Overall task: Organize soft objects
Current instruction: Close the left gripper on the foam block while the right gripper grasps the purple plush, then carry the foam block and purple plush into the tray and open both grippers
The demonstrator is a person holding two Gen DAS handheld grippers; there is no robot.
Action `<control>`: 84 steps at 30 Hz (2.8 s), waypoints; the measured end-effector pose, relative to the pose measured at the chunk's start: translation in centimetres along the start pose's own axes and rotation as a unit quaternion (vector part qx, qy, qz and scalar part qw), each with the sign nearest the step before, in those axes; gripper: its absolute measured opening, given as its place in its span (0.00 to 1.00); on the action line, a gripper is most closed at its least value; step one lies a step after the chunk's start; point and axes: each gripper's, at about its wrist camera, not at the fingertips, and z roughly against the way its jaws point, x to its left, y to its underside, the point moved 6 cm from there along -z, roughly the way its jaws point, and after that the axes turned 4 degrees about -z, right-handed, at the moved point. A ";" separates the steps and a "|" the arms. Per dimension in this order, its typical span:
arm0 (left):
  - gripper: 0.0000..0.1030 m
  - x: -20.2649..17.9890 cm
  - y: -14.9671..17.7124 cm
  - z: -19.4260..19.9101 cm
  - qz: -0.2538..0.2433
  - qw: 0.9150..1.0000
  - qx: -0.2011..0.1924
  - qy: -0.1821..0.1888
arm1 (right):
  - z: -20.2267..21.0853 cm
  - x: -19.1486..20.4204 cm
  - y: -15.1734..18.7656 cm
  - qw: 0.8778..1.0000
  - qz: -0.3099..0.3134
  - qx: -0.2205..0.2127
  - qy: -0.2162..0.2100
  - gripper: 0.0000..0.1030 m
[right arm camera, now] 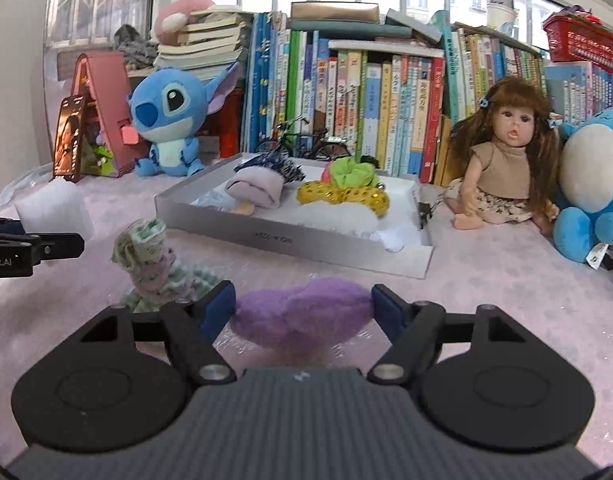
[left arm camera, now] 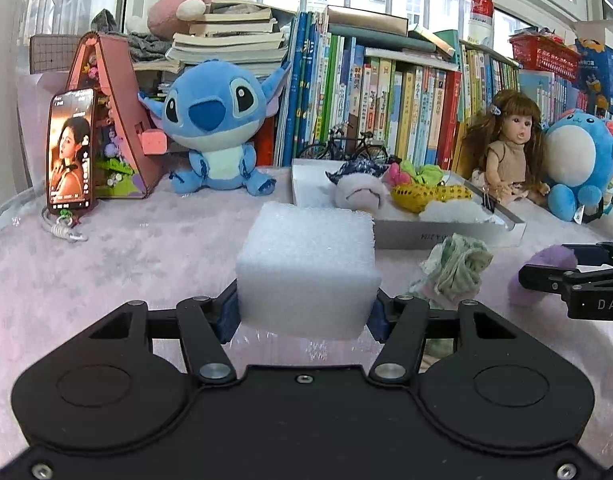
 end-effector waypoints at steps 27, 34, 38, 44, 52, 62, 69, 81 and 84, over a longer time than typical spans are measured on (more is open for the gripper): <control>0.56 -1.0 -1.2 -0.7 0.000 1.000 0.000 0.014 | -0.2 -0.6 1.3 1.000 -0.006 0.029 -0.006 0.46; 0.56 -0.9 -1.5 -1.1 0.010 1.000 0.007 0.017 | -0.5 -0.6 1.6 0.999 -0.002 0.039 -0.010 0.60; 0.56 -0.8 -1.4 -1.2 0.010 1.000 0.011 0.017 | -0.7 0.0 2.3 0.998 0.014 0.052 -0.018 0.68; 0.56 -0.9 -1.3 -1.2 0.012 1.000 0.013 0.017 | -1.0 0.5 2.9 0.998 0.023 0.062 -0.020 0.71; 0.56 -0.9 -1.1 -1.1 0.011 1.000 0.015 0.017 | -1.4 1.3 3.9 0.997 0.025 0.067 -0.017 0.59; 0.56 -0.5 -1.2 -1.1 0.022 1.000 0.012 0.012 | -0.8 0.9 3.2 0.998 0.031 0.051 -0.004 0.49; 0.56 -0.4 -1.5 -1.4 0.028 0.999 0.014 0.014 | -1.6 -1.4 2.4 0.997 -0.057 0.049 0.005 0.81; 0.56 -1.0 -2.7 -2.2 0.024 0.999 0.008 0.020 | -1.3 -2.3 1.7 0.997 -0.072 0.023 0.024 0.44; 0.56 -1.2 -3.5 -2.6 0.025 0.999 0.004 0.023 | -0.7 -2.0 0.5 0.998 -0.049 0.003 0.029 0.44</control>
